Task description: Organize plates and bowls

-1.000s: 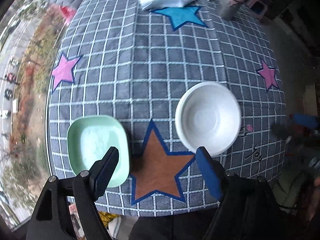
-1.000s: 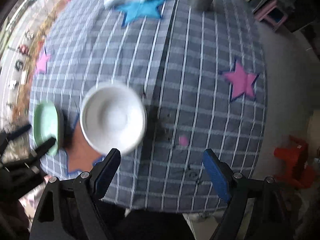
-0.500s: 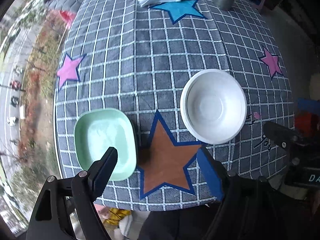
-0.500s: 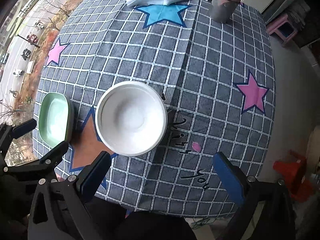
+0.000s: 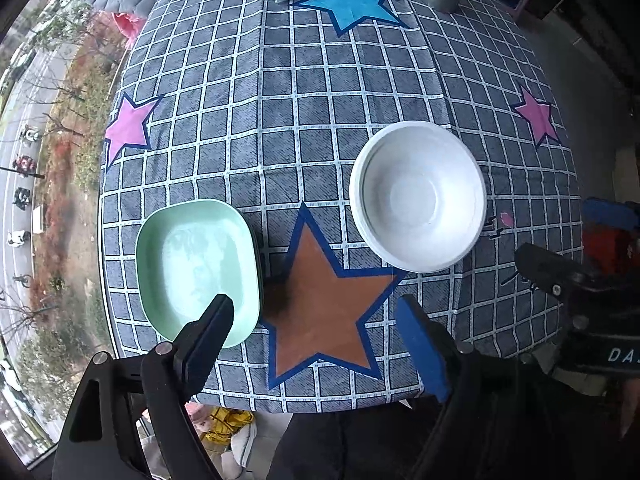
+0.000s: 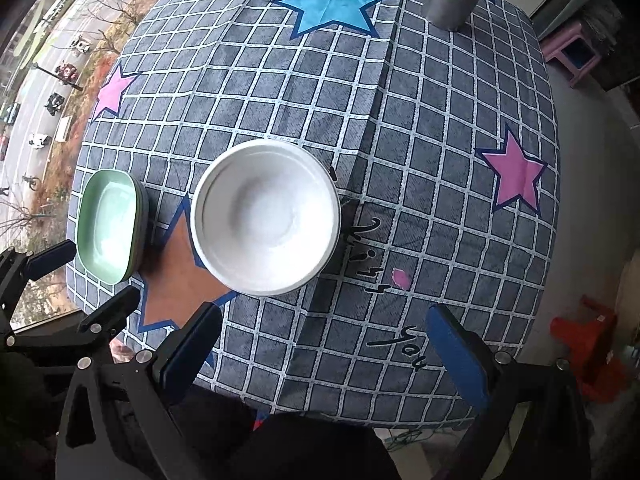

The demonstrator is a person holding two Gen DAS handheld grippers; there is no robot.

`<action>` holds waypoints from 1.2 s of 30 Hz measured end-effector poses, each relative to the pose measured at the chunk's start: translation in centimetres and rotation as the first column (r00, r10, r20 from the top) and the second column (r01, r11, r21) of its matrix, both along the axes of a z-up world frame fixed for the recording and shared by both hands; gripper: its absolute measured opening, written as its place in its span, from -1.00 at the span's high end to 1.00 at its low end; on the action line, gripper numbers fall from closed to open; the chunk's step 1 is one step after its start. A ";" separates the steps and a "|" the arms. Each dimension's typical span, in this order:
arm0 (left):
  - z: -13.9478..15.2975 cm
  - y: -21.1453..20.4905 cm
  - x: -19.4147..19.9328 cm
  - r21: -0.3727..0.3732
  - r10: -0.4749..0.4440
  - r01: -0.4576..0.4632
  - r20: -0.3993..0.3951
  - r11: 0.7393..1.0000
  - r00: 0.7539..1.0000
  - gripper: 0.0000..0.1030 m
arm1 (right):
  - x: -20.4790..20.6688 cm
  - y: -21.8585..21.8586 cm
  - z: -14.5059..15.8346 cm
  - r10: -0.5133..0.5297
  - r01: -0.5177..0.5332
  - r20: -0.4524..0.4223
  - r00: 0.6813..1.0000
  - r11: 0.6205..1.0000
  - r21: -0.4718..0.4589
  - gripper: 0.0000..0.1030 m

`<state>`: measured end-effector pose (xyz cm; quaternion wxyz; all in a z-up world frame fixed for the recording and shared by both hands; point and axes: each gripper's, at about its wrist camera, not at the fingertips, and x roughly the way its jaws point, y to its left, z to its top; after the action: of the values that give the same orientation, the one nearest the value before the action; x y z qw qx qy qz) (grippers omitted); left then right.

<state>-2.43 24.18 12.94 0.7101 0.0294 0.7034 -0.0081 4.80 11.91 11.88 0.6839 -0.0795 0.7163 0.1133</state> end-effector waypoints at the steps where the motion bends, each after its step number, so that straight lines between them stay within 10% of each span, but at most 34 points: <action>1: 0.0 0.1 0.0 -0.003 0.002 -0.002 0.001 1.000 1.000 -0.71 | 0.0 0.0 0.0 -0.002 0.002 -0.001 1.000 1.000 0.001 -0.99; 14: 1.6 -1.2 0.0 0.034 -0.066 0.064 0.085 0.997 0.994 -0.77 | 0.0 -0.2 -0.1 -0.019 0.019 -0.005 1.000 1.000 0.009 -0.99; 36: 3.6 2.3 0.8 -0.024 0.126 -0.124 0.174 0.992 0.977 -0.77 | -0.2 -1.1 1.3 -0.039 0.039 0.072 0.997 0.999 0.001 -0.99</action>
<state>-1.66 26.47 16.55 0.7686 -0.0188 0.6385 0.0346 4.56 10.79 13.15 0.7115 -0.0695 0.6925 0.0969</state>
